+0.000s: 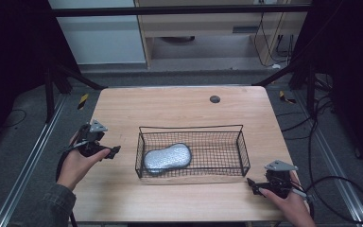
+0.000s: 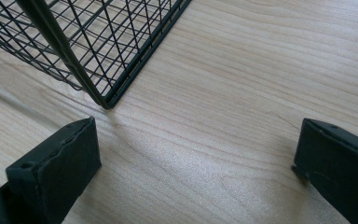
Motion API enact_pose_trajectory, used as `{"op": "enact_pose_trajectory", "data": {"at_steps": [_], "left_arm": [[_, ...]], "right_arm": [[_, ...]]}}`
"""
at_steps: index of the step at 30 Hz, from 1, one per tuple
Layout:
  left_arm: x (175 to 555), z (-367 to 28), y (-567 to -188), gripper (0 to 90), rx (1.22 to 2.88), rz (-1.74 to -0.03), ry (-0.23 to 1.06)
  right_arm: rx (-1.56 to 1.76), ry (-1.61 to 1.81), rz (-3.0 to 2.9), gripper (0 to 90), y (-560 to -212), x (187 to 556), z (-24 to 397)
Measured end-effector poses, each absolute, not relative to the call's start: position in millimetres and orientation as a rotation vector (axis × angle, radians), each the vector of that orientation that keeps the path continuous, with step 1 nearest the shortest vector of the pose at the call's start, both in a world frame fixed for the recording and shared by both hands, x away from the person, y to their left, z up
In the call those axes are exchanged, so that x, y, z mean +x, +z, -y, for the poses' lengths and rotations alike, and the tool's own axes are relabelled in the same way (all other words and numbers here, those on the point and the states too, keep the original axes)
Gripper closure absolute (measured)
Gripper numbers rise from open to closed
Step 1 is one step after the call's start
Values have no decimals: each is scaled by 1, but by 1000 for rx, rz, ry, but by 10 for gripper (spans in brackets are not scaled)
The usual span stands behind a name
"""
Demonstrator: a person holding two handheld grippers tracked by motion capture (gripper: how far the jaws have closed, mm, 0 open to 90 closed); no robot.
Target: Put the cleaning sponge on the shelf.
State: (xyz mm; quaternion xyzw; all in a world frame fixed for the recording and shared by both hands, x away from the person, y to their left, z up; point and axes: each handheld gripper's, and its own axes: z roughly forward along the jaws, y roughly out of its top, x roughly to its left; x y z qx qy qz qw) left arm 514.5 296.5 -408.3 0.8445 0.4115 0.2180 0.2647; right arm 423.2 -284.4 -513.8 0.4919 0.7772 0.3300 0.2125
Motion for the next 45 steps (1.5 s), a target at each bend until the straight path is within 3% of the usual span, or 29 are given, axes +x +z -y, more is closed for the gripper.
{"op": "enact_pose_trajectory", "data": {"at_steps": [25, 45], "left_arm": [[544, -303, -474, 50, 2251, -1254, 517], [570, -299, -495, 45, 2127, -1303, 541]], "right_arm": [[1365, 920, -2156, 5, -514, 423, 284], [1365, 919, -2156, 5, -514, 423, 284]]}}
